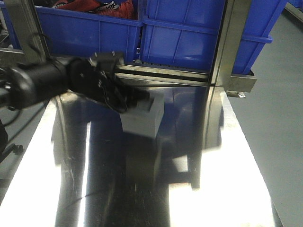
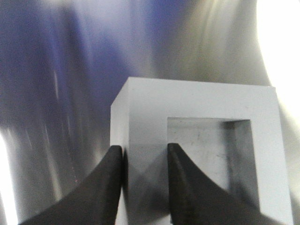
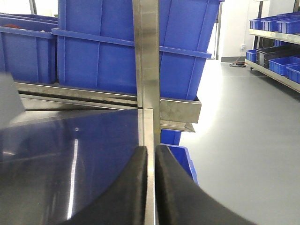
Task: Sort gray base to blue bin
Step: 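Lift the gray block with the left gripper and pull it toward the robot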
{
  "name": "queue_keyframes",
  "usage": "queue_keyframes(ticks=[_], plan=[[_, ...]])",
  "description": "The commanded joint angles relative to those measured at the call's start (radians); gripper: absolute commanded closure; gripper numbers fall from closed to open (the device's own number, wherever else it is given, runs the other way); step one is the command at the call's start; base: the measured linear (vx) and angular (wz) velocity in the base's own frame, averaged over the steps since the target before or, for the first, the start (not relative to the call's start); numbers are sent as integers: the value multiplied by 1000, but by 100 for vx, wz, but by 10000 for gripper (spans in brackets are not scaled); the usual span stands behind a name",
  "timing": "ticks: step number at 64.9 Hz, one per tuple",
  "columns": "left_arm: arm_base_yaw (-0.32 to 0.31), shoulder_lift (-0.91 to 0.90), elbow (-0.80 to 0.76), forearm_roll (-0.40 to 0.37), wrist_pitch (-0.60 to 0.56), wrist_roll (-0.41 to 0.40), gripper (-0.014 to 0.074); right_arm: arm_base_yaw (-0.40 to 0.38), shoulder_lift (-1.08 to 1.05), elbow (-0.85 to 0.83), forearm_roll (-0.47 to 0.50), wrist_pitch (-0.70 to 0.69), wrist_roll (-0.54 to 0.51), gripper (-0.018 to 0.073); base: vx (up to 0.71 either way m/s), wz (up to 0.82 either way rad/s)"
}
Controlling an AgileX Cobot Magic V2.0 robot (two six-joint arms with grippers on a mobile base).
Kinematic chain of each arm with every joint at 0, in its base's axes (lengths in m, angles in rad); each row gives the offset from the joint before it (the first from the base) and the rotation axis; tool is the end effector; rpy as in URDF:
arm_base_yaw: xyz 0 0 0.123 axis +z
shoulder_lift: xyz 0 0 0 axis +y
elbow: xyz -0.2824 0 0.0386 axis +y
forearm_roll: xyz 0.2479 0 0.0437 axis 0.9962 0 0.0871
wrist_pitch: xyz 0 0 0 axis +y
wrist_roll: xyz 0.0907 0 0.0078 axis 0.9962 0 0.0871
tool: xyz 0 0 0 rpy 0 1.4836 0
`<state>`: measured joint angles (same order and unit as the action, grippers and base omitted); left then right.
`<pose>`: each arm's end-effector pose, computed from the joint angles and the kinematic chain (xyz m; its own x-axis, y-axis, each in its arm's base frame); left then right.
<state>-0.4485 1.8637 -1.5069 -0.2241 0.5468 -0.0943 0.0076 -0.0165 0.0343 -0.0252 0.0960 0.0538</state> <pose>0.3816 -0.1954 0.2713 -0.7653 0.0567 -0.6411 0.2987 0.9136 -0.2758 0.0566 0.0002 0.1937 -0.0267 0.0285 -0.9992 -0.0044 0.9996 0.0286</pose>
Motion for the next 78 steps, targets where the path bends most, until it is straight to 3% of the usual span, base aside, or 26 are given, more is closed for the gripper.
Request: queue_keyframes(ticks=[1, 13, 21, 35, 78], plan=[[-8, -150, -35, 22, -101, 0, 592, -4, -9, -4, -6, -80, -7, 564, 0, 0], [-8, -281, -28, 54, -101, -1, 589, -4, -9, -4, -6, -80, -7, 564, 0, 0], [-8, -397, 51, 54, -174, 0, 589, -4, -9, -4, -6, -80, -7, 564, 0, 0], [-8, -619, 305, 54, -283, 8, 589, -4, -9, -4, -6, -80, -7, 564, 0, 0], [-8, -1443, 996, 51, -402, 30, 589, -4, -9, -4, -6, -80, -7, 564, 0, 0]])
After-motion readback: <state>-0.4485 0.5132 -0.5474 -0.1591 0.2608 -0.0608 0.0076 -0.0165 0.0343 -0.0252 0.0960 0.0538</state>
